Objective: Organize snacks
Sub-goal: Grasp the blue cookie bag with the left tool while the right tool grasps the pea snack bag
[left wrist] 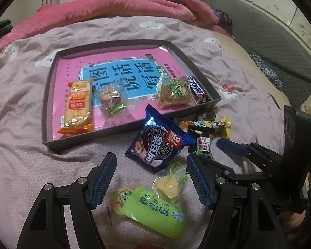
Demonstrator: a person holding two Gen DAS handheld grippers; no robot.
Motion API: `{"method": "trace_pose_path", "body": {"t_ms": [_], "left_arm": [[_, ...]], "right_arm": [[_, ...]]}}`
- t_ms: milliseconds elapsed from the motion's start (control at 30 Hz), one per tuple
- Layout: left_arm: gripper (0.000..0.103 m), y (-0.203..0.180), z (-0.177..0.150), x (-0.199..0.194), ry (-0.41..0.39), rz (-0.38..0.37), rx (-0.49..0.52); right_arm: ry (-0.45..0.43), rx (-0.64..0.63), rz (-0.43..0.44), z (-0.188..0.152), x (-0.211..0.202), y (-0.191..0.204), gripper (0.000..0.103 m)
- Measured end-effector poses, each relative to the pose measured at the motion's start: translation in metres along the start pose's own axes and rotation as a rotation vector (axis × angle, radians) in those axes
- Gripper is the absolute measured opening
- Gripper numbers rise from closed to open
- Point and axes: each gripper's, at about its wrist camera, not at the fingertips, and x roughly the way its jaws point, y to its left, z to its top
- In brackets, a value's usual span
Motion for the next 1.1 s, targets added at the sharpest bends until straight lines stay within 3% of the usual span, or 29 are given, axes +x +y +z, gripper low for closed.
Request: {"method": "trace_pose_path", "body": {"t_ms": [200, 433, 1100], "left_arm": [[0.072, 0.000, 0.001, 0.010, 0.023, -0.006, 0.001], [0.072, 0.001, 0.004, 0.023, 0.045, -0.006, 0.007], [0.071, 0.000, 0.013, 0.056, 0.067, -0.042, -0.010]], "right_arm": [[0.006, -0.021, 0.017, 0.002, 0.009, 0.002, 0.051], [0.000, -0.050, 0.032, 0.001, 0.011, 0.003, 0.043], [-0.048, -0.045, 0.013, 0.000, -0.010, -0.005, 0.039]]}}
